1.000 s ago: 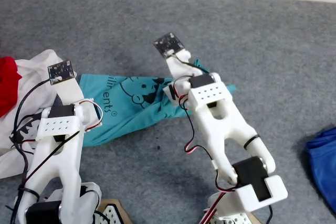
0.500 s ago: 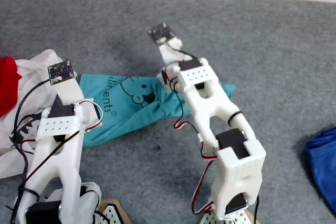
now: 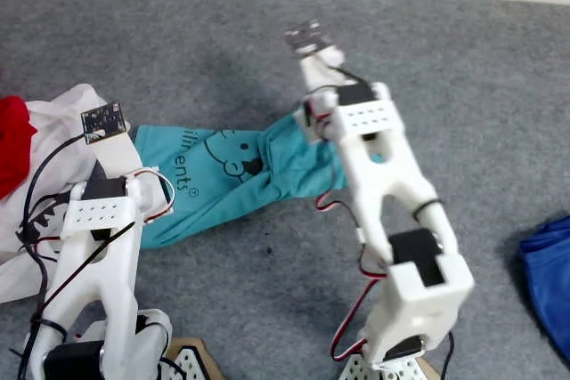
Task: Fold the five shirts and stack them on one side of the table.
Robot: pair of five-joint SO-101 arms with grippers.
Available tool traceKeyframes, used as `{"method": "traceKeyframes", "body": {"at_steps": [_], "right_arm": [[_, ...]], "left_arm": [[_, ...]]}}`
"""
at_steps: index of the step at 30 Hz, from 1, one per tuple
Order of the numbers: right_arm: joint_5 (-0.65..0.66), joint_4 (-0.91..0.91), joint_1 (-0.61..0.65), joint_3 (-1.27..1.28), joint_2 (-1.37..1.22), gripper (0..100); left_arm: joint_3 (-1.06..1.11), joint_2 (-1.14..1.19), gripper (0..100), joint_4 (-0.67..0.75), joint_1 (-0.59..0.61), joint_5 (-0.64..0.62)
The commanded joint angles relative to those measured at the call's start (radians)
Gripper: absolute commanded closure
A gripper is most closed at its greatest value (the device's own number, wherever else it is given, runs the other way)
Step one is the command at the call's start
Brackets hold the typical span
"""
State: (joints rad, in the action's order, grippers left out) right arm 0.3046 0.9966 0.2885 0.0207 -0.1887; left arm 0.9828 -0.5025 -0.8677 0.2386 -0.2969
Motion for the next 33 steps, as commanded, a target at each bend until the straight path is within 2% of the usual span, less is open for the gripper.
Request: {"method": "traceKeyframes", "body": {"at_steps": [1, 4, 7, 10, 14, 17, 24, 27, 33], "right_arm": [[0.029, 0.012, -0.085, 0.024, 0.108, 99.0], [0.035, 0.03, -0.145, 0.053, 0.151, 98.0], [0.037, 0.07, -0.16, 0.107, 0.185, 88.1], [0.032, 0.024, -0.165, 0.157, 0.2, 80.7], [0.028, -0.13, -0.165, 0.237, 0.174, 82.4], [0.028, -0.17, -0.165, 0.263, 0.133, 82.4], [0.034, -0.165, -0.174, 0.271, 0.108, 84.4], [0.035, -0.14, -0.185, 0.271, 0.108, 95.0], [0.037, -0.044, -0.193, 0.263, 0.11, 95.0]], "left_arm": [[-0.002, -0.012, 96, 0.012, -0.016, -0.002], [-0.002, -0.012, 96, 0.012, -0.016, -0.002], [-0.002, -0.012, 96, 0.012, -0.018, -0.002], [-0.002, -0.012, 96, 0.018, -0.021, -0.002], [0.021, -0.012, 96, 0.061, -0.021, -0.002], [0.028, -0.012, 96, 0.071, -0.021, -0.002], [0.028, -0.012, 96, 0.077, -0.021, -0.002], [0.028, -0.012, 96, 0.077, -0.021, -0.002], [0.028, -0.012, 96, 0.077, -0.022, -0.002]]}}
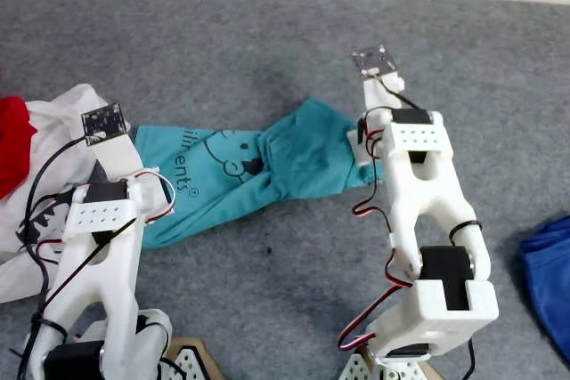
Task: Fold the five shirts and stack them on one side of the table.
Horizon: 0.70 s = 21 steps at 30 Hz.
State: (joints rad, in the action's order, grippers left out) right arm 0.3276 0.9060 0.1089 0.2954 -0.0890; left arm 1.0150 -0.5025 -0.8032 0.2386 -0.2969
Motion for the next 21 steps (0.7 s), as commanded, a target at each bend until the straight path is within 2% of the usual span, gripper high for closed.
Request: {"method": "traceKeyframes", "body": {"at_steps": [1, 8, 17, 21], "right_arm": [[0.02, 0.068, -0.01, -0.013, 0.01, 95.0], [0.146, 0.217, 0.008, 0.03, 0.145, 95.0], [0.288, 0.213, 0.001, 0.344, 0.414, 95.1], [0.33, 0.142, -0.09, 0.424, 0.447, 95.1]], "left_arm": [[-0.004, -0.012, 96, 0.012, -0.022, -0.002], [-0.002, -0.01, 96, 0.032, -0.022, -0.002], [-0.002, -0.01, 96, 0.029, -0.022, -0.002], [-0.002, -0.01, 96, 0.029, -0.022, -0.002]]}}
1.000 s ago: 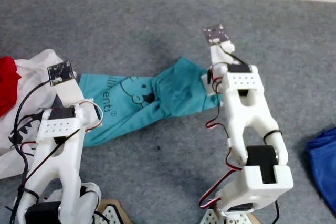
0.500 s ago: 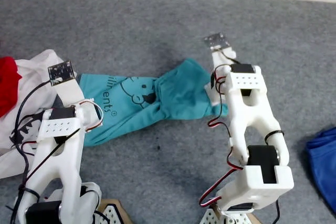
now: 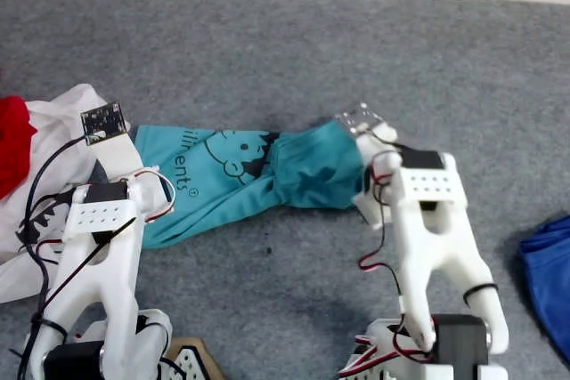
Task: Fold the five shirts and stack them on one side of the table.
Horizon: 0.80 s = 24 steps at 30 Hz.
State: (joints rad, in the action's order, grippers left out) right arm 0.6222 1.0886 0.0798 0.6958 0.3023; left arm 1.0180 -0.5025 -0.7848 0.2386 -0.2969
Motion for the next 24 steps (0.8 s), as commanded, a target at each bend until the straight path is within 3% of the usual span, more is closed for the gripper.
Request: {"method": "traceKeyframes", "body": {"at_steps": [1, 6, 11, 13, 18, 24], "right_arm": [[0.035, -0.053, -0.09, 0.033, 0.056, 95.1], [0.107, -0.067, -0.174, 0.045, 0.062, 95.1], [0.002, -0.059, -0.148, -0.025, 0.081, 94.3], [-0.052, -0.028, -0.11, -0.076, 0.11, 88.4], [-0.087, 0.019, -0.013, -0.116, 0.15, 59.6], [-0.147, -0.028, 0.03, -0.093, 0.148, 59.8]], "left_arm": [[-0.005, -0.01, 96, 0.011, -0.022, -0.002], [-0.005, -0.01, 96, 0.011, -0.022, -0.002], [-0.005, -0.01, 96, 0.011, -0.022, -0.002], [-0.005, -0.01, 96, 0.011, -0.022, -0.002], [-0.03, -0.021, 96, 0.009, -0.071, -0.003], [-0.305, 0.036, 96, -0.235, -0.266, -0.009]]}}
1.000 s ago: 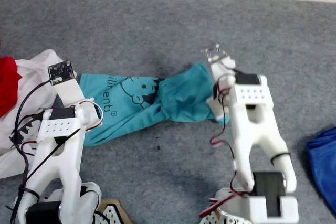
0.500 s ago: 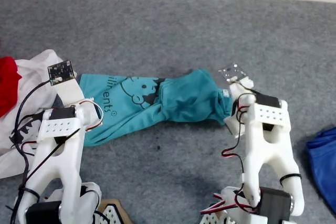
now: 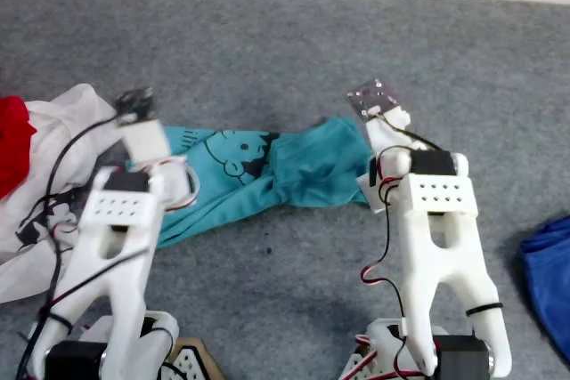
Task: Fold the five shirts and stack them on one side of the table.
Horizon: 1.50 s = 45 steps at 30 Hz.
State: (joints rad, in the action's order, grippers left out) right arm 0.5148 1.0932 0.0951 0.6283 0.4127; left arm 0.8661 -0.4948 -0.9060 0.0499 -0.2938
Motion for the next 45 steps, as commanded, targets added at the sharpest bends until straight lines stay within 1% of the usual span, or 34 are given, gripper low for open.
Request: {"method": "traceKeyframes", "body": {"at_steps": [1, 4, 7, 11, 17, 19, 22, 26, 29, 32, 37, 39, 41, 45], "right_arm": [[-0.051, -0.048, 0.015, -0.025, 0.036, 59.8], [-0.094, -0.082, 0.018, -0.027, 0.036, 59.8], [-0.175, -0.151, 0.016, -0.025, 0.035, 59.8], [-0.232, -0.191, 0.042, 0.021, 0.036, 59.8], [-0.238, -0.367, 0.061, 0.142, 0.036, 59.8], [-0.238, -0.414, 0.061, 0.168, 0.036, 59.8], [-0.241, -0.452, 0.061, 0.185, 0.036, 59.9], [-0.296, -0.464, 0.061, 0.182, 0.035, 59.9], [-0.296, -0.464, 0.079, 0.186, 0.033, 59.9], [-0.301, -0.44, 0.094, 0.179, -0.022, 59.9], [-0.302, -0.351, 0.116, 0.045, -0.17, 59.9], [-0.302, -0.343, 0.117, 0.007, -0.219, 60.5], [-0.302, -0.346, 0.117, -0.027, -0.265, 64.2], [-0.302, -0.346, 0.117, -0.067, -0.329, 75.2]], "left_arm": [[-0.208, 0.061, 96, -0.146, -0.091, -0.012], [-0.361, 0.186, 96, -0.209, -0.12, -0.037], [-0.487, 0.351, 96, -0.219, -0.168, -0.097], [-0.63, 0.561, 96, -0.221, -0.249, -0.114], [-0.754, 0.71, 97, -0.278, -0.344, -0.114], [-0.78, 0.742, 99, -0.278, -0.351, -0.146], [-0.812, 0.806, 99, -0.278, -0.351, -0.206], [-0.829, 0.891, 99, -0.284, -0.351, -0.21], [-0.82, 0.898, 99, -0.287, -0.352, -0.21], [-0.819, 0.88, 99, -0.328, -0.354, -0.21], [-0.765, 0.832, 99, -0.334, -0.355, -0.21], [-0.73, 0.809, 99, -0.334, -0.374, -0.21], [-0.687, 0.78, 99, -0.334, -0.395, -0.209], [-0.605, 0.719, 99, -0.324, -0.414, -0.204]]}}
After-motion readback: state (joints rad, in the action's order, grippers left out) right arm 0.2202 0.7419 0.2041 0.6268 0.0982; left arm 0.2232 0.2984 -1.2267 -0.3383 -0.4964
